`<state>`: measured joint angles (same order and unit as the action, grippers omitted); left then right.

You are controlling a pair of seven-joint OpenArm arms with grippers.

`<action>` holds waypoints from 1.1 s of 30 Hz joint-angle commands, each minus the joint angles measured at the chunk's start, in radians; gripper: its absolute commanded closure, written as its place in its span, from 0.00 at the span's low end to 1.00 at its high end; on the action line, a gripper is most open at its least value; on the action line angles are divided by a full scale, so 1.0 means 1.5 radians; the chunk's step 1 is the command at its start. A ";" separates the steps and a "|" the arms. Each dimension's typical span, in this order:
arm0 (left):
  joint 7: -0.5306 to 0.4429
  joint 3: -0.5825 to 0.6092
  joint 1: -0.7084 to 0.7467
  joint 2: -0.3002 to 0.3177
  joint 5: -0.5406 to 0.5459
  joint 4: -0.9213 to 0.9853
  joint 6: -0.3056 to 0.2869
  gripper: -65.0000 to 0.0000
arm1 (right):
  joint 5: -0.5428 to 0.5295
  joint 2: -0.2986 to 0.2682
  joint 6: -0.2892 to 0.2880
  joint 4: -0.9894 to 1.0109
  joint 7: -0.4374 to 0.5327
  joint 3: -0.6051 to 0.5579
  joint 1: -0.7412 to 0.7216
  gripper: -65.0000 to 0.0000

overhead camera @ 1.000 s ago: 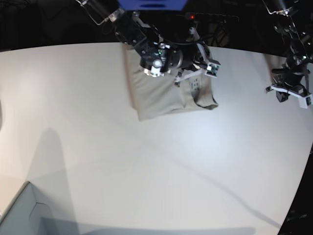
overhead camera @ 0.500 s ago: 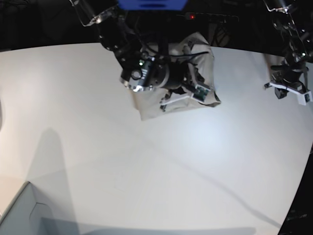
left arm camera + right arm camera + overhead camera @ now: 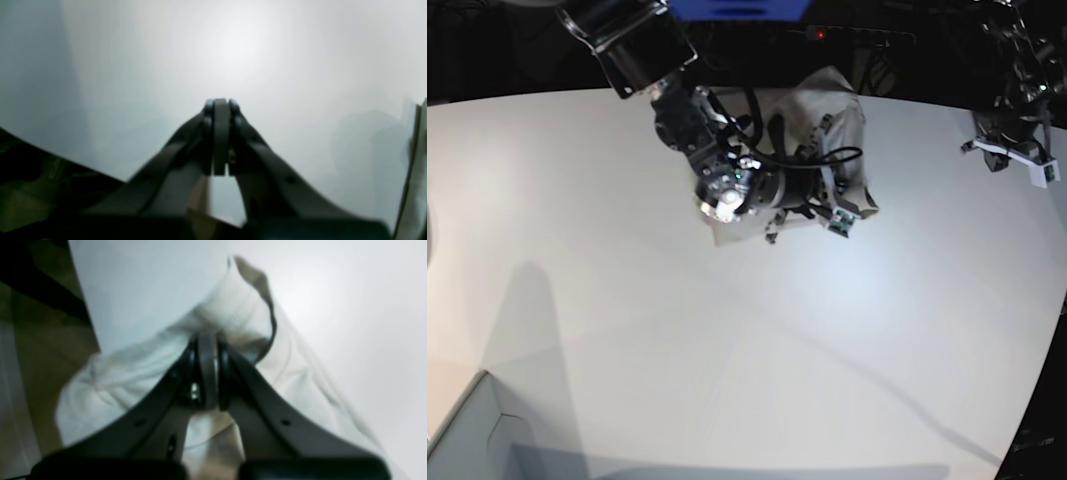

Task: Layout the t-shirt on the table in an organized manner, then fold the t-shirt properly
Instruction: 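Grasp the stack's edge with the right gripper and fold it over, then withdraw the right gripper and grasp the bundle's edge with the left gripper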

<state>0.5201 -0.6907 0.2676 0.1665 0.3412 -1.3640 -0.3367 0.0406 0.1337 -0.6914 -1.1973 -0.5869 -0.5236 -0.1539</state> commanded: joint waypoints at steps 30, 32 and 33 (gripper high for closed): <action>0.113 0.003 -0.010 -0.009 0.121 -0.079 -0.002 0.80 | -0.010 0.016 -0.004 -0.174 0.118 0.170 -0.015 1.00; 0.154 0.003 -0.010 -0.019 0.153 -0.108 -0.002 0.66 | -0.010 -0.008 -0.004 -0.203 0.098 0.191 -0.006 1.00; 0.173 0.003 -0.010 -0.033 0.165 -0.120 -0.002 0.60 | -0.011 -0.021 -0.004 -0.209 0.091 0.198 -0.005 1.00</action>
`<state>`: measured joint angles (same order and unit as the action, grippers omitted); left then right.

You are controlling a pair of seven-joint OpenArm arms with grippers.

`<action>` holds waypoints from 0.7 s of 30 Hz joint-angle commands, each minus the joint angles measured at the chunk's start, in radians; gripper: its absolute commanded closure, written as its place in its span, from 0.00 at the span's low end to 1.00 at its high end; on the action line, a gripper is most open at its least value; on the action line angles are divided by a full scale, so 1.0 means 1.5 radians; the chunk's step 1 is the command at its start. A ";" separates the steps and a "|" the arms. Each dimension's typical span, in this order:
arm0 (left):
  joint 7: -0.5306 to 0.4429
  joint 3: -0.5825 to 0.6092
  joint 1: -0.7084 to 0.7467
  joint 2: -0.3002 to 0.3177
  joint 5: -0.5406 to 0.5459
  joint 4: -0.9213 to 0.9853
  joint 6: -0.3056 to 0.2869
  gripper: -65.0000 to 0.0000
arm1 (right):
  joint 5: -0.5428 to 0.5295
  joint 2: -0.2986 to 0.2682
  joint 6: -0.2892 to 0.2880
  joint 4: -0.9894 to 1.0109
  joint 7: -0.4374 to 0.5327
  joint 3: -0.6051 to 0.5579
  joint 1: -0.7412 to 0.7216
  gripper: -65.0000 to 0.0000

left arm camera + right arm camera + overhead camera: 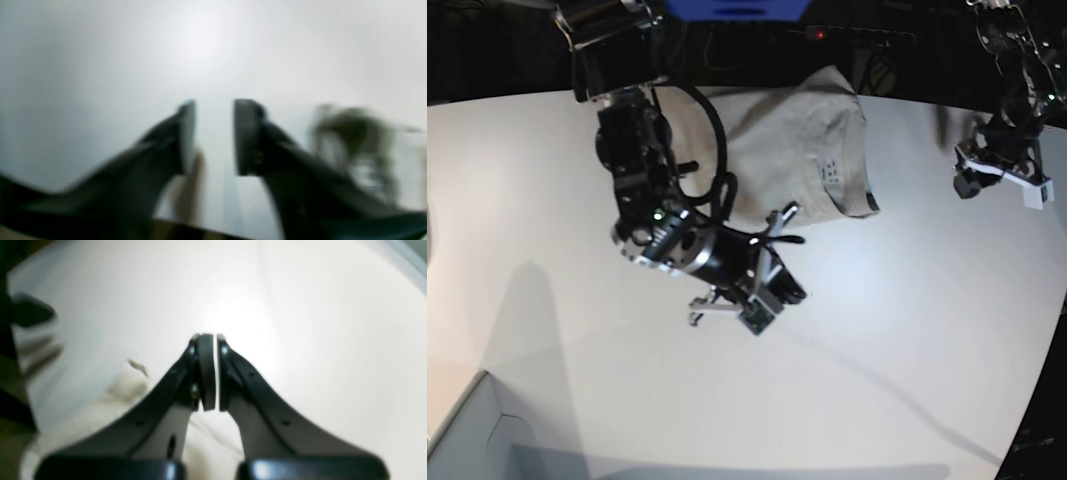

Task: Layout the t-shirt on the table in an organized manner, then fold the t-shirt properly
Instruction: 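Withdraw the right gripper and grasp the bundle's edge with the left gripper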

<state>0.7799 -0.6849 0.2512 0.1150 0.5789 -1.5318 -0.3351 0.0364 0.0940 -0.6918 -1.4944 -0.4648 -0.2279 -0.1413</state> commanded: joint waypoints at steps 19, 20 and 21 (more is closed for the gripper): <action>0.037 0.226 0.009 -0.085 0.016 -0.022 0.004 0.35 | -0.007 -0.097 -0.004 -0.040 0.001 0.110 0.070 1.00; 0.037 0.226 0.013 -0.080 0.016 -0.021 0.004 0.35 | -0.007 -0.098 -0.004 -0.040 0.001 0.110 0.071 1.00; 0.037 0.226 0.020 -0.073 0.019 -0.023 0.004 0.35 | -0.007 -0.098 -0.004 -0.040 0.001 0.110 0.072 1.00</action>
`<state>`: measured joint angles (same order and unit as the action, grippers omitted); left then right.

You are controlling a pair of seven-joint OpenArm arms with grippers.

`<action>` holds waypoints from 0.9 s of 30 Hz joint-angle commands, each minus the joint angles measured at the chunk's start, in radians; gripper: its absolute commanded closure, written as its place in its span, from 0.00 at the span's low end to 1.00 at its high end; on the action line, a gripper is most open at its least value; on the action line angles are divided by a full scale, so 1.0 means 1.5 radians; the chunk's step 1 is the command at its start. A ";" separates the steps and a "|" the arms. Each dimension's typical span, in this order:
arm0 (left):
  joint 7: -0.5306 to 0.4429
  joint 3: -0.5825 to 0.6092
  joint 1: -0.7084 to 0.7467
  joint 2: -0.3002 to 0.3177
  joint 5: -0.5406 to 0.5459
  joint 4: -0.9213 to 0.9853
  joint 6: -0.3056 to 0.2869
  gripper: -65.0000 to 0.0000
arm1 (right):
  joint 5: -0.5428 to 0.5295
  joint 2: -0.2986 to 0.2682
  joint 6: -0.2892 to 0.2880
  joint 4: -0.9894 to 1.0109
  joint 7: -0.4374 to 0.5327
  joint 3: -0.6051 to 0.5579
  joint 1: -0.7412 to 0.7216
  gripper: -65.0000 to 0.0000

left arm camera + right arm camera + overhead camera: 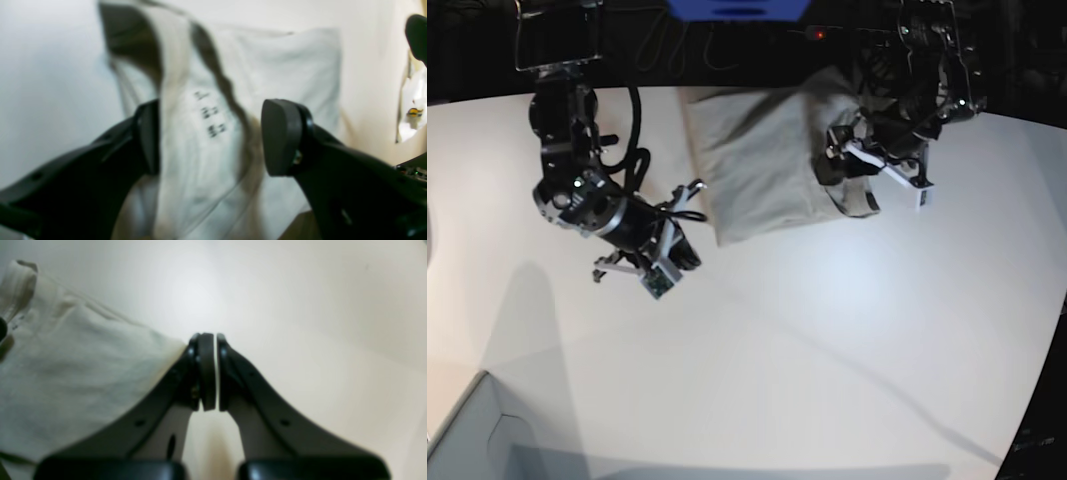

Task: Layout the t-shirt on the table in an organized manner, then fold the t-shirt properly
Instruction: 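Withdraw the right gripper and grasp the bundle's edge with the left gripper, then drag the folded bundle with the left gripper toward the right gripper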

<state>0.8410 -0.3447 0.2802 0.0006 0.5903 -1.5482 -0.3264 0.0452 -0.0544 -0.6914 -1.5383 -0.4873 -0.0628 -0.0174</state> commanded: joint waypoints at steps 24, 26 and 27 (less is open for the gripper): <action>-0.009 0.003 0.003 0.010 0.008 0.107 -0.001 0.41 | -0.012 0.002 -0.004 -0.010 0.016 -0.001 -0.015 1.00; -0.009 0.004 -0.019 0.010 0.008 0.136 -0.001 0.57 | -0.012 0.002 -0.004 -0.011 0.019 0.014 -0.017 1.00; -0.009 0.004 -0.032 0.010 0.008 0.150 -0.001 0.68 | -0.012 0.002 -0.004 -0.011 0.019 0.033 -0.022 1.00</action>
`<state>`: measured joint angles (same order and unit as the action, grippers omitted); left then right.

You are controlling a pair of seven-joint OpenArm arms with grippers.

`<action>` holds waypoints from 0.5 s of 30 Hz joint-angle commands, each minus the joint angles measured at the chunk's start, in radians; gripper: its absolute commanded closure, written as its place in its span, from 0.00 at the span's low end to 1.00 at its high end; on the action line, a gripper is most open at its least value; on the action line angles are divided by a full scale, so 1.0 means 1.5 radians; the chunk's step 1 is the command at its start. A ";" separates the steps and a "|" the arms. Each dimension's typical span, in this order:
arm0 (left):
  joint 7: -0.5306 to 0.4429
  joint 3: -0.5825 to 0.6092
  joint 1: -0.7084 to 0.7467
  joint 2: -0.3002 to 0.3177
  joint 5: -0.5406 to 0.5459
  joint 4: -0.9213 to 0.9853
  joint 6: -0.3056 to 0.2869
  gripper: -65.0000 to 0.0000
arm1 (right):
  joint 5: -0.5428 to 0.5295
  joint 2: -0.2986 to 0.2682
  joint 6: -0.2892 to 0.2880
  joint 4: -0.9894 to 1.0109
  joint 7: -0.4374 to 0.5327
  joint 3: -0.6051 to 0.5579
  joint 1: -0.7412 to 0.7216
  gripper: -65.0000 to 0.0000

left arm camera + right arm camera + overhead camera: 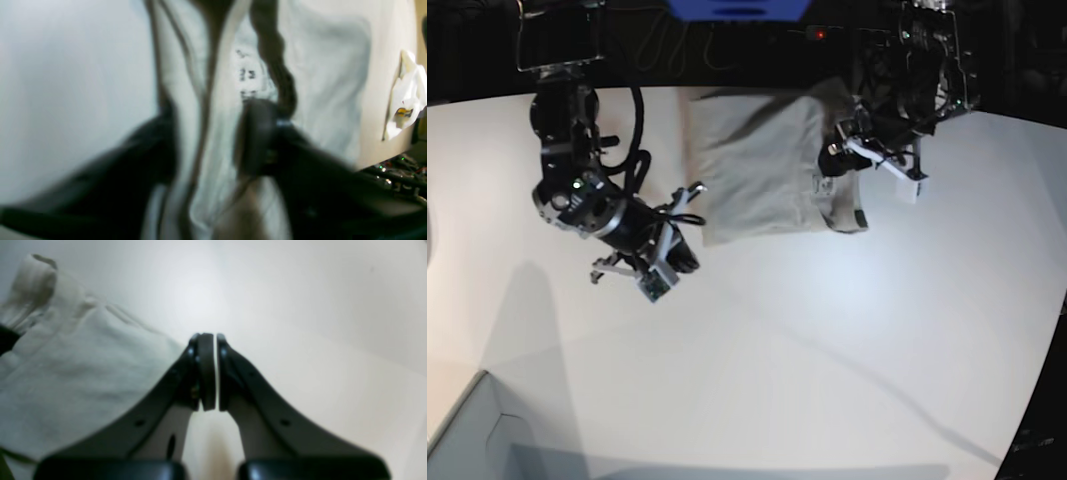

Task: Layout the t-shirt on the table in an organized manner, then fold the t-shirt properly
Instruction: 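Drag the folded bundle with the left gripper toward the right gripper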

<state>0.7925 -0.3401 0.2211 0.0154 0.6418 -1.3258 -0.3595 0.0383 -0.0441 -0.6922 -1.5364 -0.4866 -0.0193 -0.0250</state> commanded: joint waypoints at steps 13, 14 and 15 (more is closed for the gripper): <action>0.022 0.264 -0.299 0.014 -0.203 0.223 0.015 1.00 | -0.008 -0.004 -0.004 -0.012 0.019 0.257 -0.018 1.00; 0.021 0.303 -0.329 0.011 -0.220 0.246 0.014 1.00 | -0.008 -0.004 -0.004 -0.012 0.019 0.280 -0.018 1.00; 0.019 0.346 -0.361 0.009 -0.235 0.268 0.014 1.00 | -0.008 -0.004 -0.004 -0.012 0.019 0.307 -0.018 1.00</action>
<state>0.8005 0.1825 -0.3172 0.0338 0.3286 -0.9226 -0.3592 0.0441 -0.0414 -0.6918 -1.5375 -0.4854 0.4438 -0.0341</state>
